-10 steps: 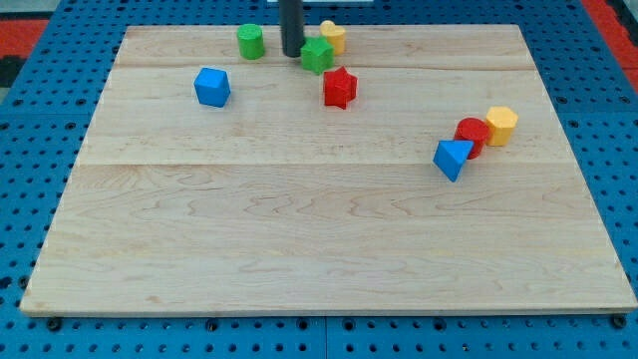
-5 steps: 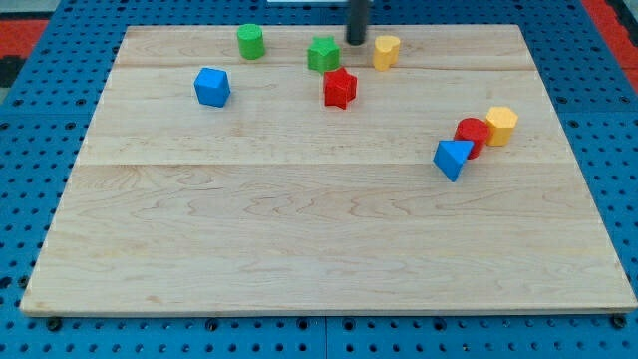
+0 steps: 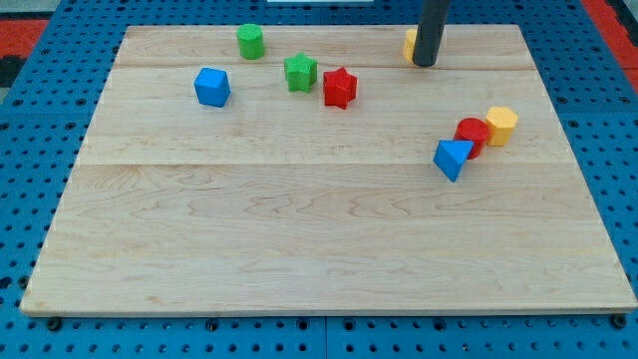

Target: Push the red star green star and yellow heart to the right side of the board

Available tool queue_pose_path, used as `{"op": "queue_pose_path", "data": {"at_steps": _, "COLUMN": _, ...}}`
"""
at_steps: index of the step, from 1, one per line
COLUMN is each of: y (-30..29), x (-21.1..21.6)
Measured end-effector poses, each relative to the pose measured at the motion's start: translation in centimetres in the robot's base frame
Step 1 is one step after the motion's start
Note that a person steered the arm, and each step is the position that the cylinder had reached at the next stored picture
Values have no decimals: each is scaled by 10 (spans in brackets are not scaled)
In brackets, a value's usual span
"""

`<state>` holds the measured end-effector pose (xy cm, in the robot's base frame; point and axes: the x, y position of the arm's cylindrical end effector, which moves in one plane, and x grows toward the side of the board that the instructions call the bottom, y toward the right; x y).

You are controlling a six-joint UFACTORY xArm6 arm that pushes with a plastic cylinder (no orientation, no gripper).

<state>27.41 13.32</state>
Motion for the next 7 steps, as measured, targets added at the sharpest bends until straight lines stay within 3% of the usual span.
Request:
{"op": "queue_pose_path", "data": {"at_steps": 1, "y": -24, "x": 64}}
{"op": "queue_pose_path", "data": {"at_steps": 2, "y": -117, "x": 89}}
{"op": "queue_pose_path", "data": {"at_steps": 3, "y": -150, "x": 73}}
{"op": "queue_pose_path", "data": {"at_steps": 5, "y": -45, "x": 9}}
{"op": "queue_pose_path", "data": {"at_steps": 6, "y": -85, "x": 38}}
{"op": "queue_pose_path", "data": {"at_steps": 7, "y": -203, "x": 76}}
